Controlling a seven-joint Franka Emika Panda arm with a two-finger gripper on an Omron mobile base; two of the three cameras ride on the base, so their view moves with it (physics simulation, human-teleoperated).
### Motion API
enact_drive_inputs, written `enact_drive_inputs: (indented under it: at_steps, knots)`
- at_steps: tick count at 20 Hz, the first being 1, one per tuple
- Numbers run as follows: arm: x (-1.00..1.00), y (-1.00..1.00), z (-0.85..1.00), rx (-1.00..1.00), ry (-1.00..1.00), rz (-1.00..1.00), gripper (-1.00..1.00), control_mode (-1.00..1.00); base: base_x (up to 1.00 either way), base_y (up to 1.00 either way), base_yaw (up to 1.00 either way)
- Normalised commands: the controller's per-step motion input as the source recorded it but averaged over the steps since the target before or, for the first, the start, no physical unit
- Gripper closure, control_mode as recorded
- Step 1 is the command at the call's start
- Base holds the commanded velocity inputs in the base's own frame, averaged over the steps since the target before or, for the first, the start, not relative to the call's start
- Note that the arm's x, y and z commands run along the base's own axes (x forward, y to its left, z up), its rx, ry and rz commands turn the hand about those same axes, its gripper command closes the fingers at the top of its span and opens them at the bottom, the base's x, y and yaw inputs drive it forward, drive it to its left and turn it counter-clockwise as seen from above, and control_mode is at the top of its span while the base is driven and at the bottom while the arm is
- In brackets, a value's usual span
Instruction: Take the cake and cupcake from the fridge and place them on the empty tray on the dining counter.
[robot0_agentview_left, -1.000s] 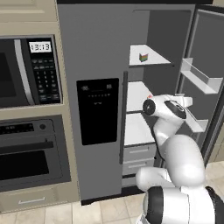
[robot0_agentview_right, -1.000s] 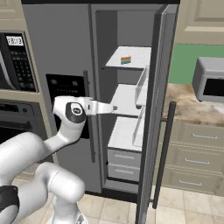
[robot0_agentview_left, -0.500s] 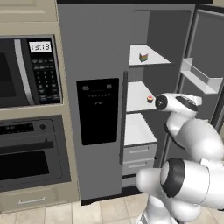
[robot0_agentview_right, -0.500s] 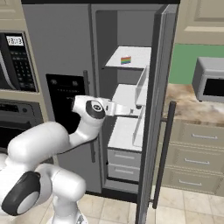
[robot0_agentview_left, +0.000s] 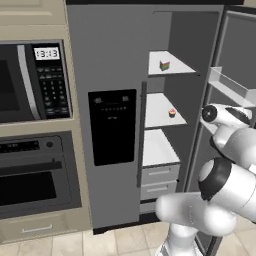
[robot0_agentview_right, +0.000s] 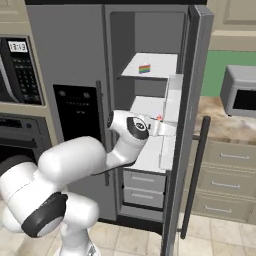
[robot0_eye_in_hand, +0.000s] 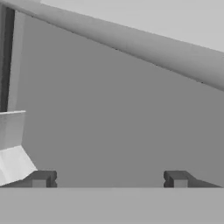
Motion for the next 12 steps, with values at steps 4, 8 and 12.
enact_drive_inputs:
  at_steps: [4,8,12]
  knots:
    - [-0.35,-0.37,-0.08,0.05,-0.06,0.05,-1.0,-1.0,0.0,0.0,0.0]
    - [-0.83,0.78,0.18,0.02,-0.19,0.12,-1.0,-1.0,0.0,0.0,0.0]
    - [-0.54,0.88,0.85,0.13,-0.2,0.11,-1.0,-1.0,0.0,0.0,0.0]
